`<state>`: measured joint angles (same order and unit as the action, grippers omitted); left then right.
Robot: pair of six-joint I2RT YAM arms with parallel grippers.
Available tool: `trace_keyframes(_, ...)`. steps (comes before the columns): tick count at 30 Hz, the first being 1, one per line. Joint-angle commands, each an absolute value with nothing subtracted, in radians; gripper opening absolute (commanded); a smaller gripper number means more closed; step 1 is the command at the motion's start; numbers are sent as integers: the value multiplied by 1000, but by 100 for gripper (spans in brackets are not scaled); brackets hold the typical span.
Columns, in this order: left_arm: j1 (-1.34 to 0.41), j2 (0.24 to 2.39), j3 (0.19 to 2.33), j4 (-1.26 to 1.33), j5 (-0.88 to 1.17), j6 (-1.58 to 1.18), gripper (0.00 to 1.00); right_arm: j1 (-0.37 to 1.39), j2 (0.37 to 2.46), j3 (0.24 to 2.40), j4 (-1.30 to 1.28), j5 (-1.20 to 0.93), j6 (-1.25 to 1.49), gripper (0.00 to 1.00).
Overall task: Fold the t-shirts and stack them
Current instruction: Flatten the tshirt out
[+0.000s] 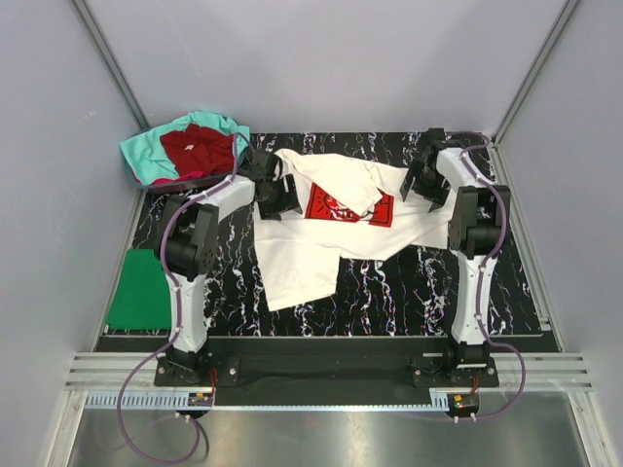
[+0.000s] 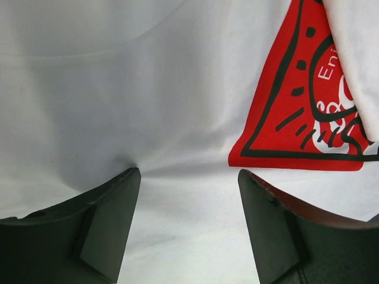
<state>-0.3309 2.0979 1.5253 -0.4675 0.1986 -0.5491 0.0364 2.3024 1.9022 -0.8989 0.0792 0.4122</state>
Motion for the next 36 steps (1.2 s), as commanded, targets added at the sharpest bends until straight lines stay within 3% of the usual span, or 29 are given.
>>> trace_keyframes(1,-322,2105,1549,-479,176,-522,74,34,2335,2035,-1003,110,370,88)
trace_keyframes(6,-325,1988,1464,-468,195,-531,76,26,2142,1919,-1011,97,409,97)
trace_keyframes(10,-336,1875,1427,-511,178,-519,79,-26,1984,1717,-960,45,469,94)
trace_keyframes(16,-337,1697,1338,-581,152,-471,77,-169,1781,1375,-841,-21,497,56)
trace_keyframes(18,-337,1666,1286,-584,143,-454,74,-204,1773,1309,-822,-63,503,50)
trace_keyframes(25,-333,1713,1273,-523,204,-405,73,-221,1845,1262,-739,-132,540,63)
trace_keyframes(36,-330,1815,1350,-494,245,-431,73,-222,1890,1238,-699,-114,591,52)
